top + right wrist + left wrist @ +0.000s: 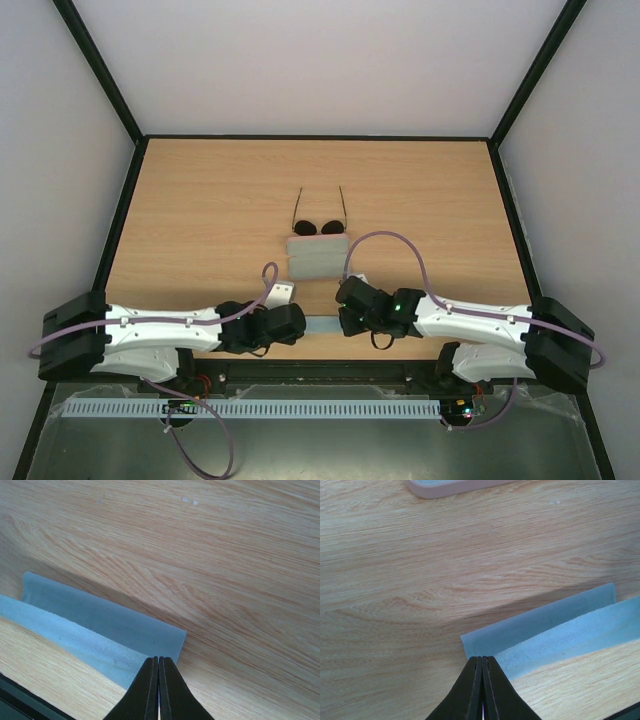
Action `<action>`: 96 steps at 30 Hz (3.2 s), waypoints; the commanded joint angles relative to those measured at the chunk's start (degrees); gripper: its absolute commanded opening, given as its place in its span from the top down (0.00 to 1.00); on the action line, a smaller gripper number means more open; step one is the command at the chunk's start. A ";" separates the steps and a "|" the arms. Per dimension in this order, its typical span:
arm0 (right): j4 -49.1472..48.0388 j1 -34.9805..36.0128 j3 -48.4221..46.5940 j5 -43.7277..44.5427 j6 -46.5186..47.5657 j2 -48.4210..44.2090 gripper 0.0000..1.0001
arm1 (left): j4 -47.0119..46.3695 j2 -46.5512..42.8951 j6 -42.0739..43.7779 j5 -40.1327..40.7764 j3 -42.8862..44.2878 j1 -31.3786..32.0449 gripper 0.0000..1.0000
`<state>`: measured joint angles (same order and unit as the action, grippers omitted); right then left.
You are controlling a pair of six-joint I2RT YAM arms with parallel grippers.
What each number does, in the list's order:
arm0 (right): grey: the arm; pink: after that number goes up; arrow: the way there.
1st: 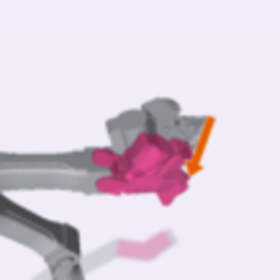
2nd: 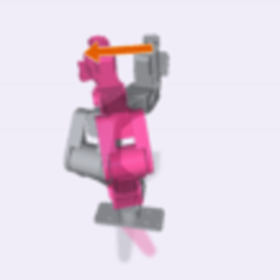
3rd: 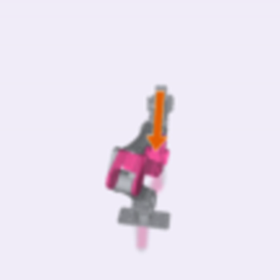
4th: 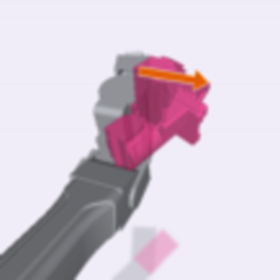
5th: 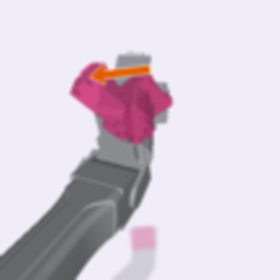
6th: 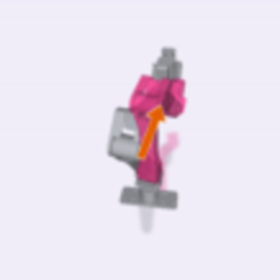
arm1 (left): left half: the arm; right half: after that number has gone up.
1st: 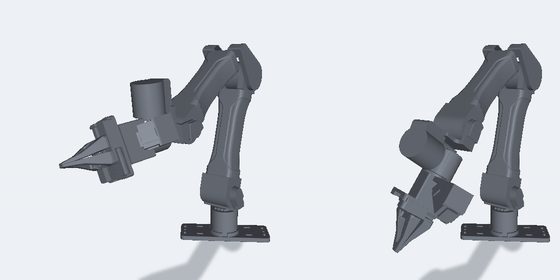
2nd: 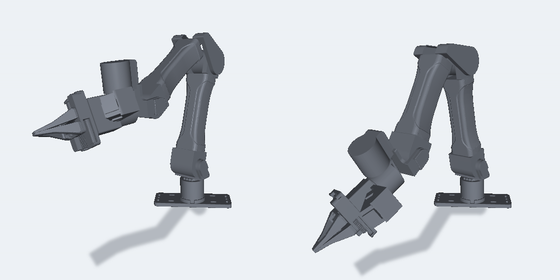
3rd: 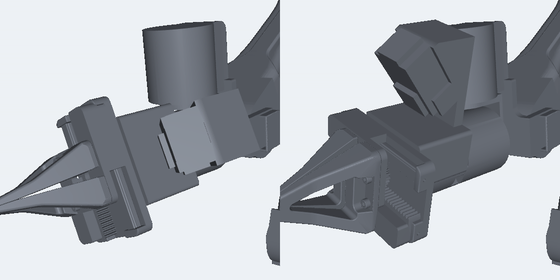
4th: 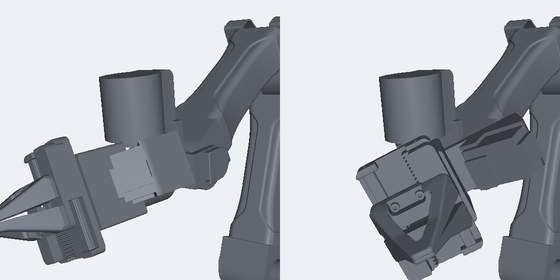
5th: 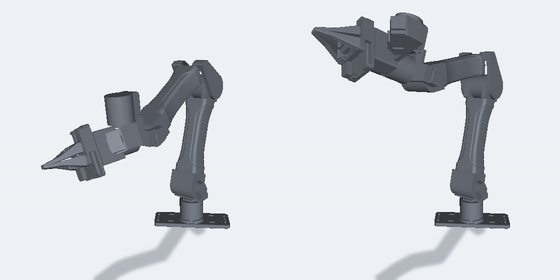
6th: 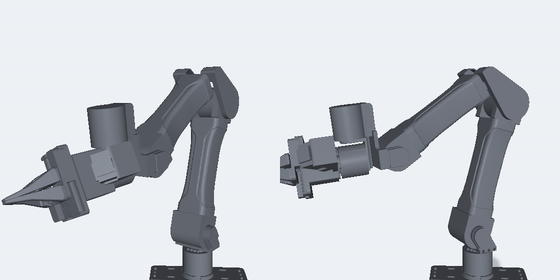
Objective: Organize the sunglasses
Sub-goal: Fold the glasses cleaning cloth at the center of the board.
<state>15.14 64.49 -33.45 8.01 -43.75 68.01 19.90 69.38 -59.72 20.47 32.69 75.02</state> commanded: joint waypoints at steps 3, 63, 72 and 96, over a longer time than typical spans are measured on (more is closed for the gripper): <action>2.44 0.25 -2.19 3.26 0.48 2.50 0.99 | -0.74 1.91 2.36 0.17 0.83 -1.77 0.98; -0.10 -0.31 -6.08 5.71 3.16 11.70 0.99 | -4.61 4.79 4.00 -2.27 -1.29 -4.71 0.97; -0.58 -0.33 -6.54 5.21 3.40 13.15 0.99 | -4.70 4.47 3.58 -2.28 -1.87 -4.72 0.96; 4.21 -0.33 -7.07 8.46 1.94 10.85 0.85 | -1.17 2.46 3.38 -0.72 -0.08 -4.93 0.75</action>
<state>14.79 64.36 -39.53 13.56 -40.69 80.58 15.81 73.34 -56.45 18.13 31.07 70.43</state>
